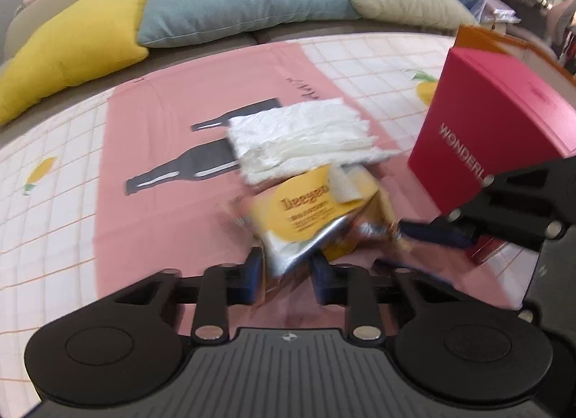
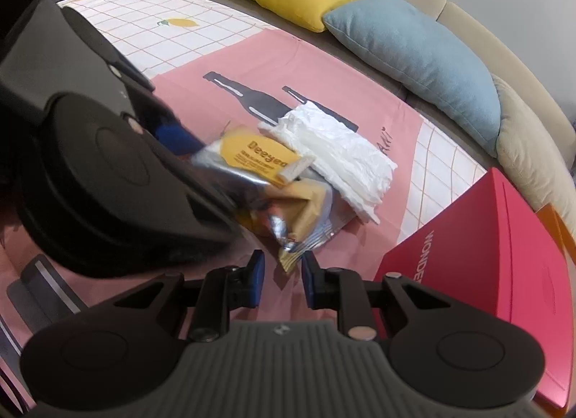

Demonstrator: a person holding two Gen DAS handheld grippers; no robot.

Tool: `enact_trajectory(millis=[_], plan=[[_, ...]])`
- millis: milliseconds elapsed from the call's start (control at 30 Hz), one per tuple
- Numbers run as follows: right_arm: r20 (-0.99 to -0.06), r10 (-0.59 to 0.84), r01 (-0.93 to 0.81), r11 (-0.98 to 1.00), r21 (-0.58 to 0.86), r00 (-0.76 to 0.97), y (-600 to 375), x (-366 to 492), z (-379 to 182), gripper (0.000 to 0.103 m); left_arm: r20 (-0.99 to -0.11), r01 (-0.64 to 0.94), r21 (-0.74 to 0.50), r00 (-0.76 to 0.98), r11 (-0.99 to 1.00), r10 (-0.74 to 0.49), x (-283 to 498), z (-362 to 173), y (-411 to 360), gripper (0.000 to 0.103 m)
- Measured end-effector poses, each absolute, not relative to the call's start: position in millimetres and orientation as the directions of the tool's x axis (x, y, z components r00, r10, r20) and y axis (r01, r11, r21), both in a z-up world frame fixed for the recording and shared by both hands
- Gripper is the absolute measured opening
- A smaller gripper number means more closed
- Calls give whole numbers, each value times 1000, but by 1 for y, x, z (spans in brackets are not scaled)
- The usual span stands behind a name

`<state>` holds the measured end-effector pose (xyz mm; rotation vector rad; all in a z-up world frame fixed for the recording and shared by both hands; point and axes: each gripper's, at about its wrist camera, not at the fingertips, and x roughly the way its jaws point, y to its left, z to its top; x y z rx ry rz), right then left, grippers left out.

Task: Organize soft objects
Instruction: 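Grasp the Deeyeo snack bag with the left tool while the right tool grasps the white tissues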

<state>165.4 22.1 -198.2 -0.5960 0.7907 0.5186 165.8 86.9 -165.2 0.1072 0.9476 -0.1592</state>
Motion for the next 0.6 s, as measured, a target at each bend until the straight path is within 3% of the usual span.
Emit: enact_trajectory(millis=[233, 333, 467, 600], plan=[[-750, 241, -638, 712, -295, 616, 19, 157, -184, 20, -813, 63, -7, 581, 998, -42, 145, -153, 104, 18], [-715, 237, -642, 672, -368, 658, 25, 153, -179, 21, -809, -10, 21, 587, 1000, 23, 140, -147, 116, 18], [-699, 212, -656, 599, -460, 683, 41, 164, -185, 40, -801, -56, 42, 595, 998, 67, 142, -142, 128, 18], [-686, 186, -643, 577, -504, 704, 56, 184, -199, 41, -794, -74, 62, 601, 995, 95, 142, -143, 130, 18]])
